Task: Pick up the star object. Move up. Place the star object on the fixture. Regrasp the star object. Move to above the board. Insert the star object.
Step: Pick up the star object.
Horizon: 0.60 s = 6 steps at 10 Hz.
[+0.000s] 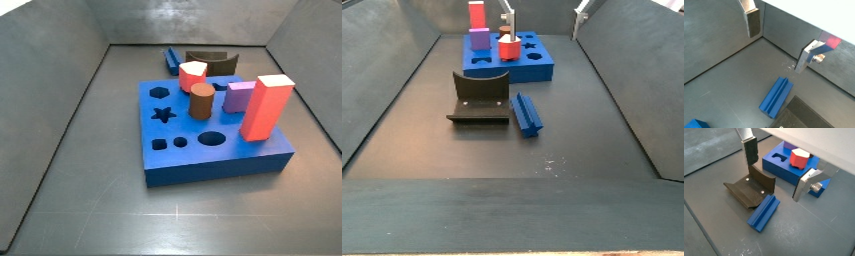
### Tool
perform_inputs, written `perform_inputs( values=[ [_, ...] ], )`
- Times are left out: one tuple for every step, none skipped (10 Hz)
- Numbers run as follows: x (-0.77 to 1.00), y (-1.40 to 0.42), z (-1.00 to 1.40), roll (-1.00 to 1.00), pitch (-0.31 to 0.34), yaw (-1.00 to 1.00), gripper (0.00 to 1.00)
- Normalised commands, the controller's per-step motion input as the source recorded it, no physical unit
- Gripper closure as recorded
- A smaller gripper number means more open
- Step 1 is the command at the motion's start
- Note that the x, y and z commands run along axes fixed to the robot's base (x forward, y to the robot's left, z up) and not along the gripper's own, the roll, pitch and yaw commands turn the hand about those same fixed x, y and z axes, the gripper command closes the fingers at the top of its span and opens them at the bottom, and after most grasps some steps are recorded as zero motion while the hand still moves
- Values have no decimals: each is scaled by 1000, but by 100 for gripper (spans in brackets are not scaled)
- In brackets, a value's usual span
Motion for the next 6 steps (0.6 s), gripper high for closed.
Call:
perform_inputs(
  values=[
    [40, 9, -49, 0, 9, 0, 0],
    [0, -23, -377, 53, -36, 0, 0],
    [134, -106, -669, 101, -20, 0, 0],
    [83, -71, -926, 54, -73, 0, 0],
    [117, -31, -969, 20, -46, 0, 0],
    [86, 0, -843, 13, -23, 0, 0]
  ],
)
